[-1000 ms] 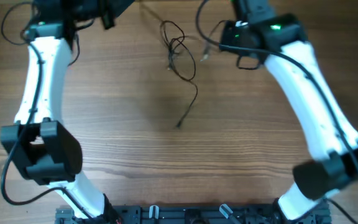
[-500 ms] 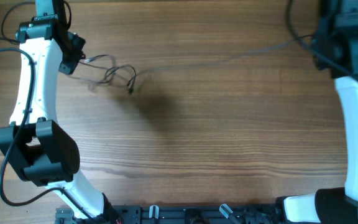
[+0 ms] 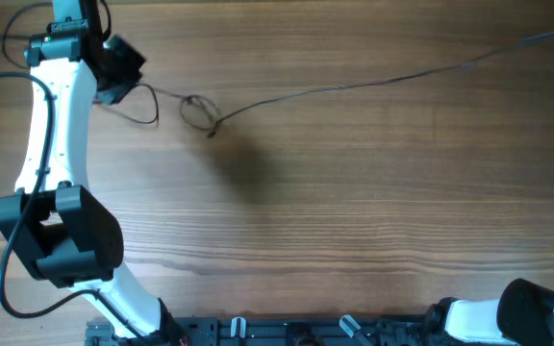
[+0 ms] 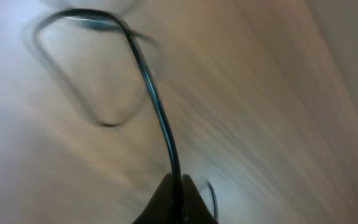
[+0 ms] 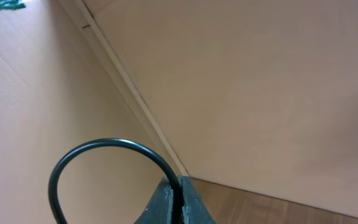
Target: Untangle cables
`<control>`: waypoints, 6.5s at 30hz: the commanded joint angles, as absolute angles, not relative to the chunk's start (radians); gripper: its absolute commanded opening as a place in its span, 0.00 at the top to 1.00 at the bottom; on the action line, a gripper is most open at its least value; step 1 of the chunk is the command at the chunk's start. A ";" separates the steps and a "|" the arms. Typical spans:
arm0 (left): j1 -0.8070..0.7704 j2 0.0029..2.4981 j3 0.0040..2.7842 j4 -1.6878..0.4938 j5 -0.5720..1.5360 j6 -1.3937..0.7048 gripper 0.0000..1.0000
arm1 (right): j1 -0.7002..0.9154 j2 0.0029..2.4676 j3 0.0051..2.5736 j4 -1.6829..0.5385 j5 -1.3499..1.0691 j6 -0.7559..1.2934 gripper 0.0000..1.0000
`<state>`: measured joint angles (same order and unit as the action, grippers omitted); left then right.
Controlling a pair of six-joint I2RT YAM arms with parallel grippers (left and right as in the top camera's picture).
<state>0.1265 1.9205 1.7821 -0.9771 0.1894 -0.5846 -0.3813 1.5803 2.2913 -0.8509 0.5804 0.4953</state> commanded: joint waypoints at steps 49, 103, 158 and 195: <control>-0.130 1.858 1.786 -0.243 0.925 -1.168 0.96 | 0.083 1.858 2.302 -1.444 -0.492 -0.083 0.00; -0.015 1.826 1.786 -0.377 0.714 -0.820 0.96 | 0.516 1.666 2.279 -1.109 0.579 0.474 0.00; 0.574 1.794 1.786 -1.097 0.339 0.097 0.96 | 0.490 1.779 2.279 -1.195 0.536 0.471 0.00; 0.743 2.149 1.786 -0.364 -0.080 -0.016 0.52 | 0.490 1.779 2.279 -1.231 0.285 0.474 0.00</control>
<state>0.7418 2.1273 1.7794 -0.3935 -0.0711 -0.0090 0.4919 1.7630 2.2669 -1.2285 0.3031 0.4839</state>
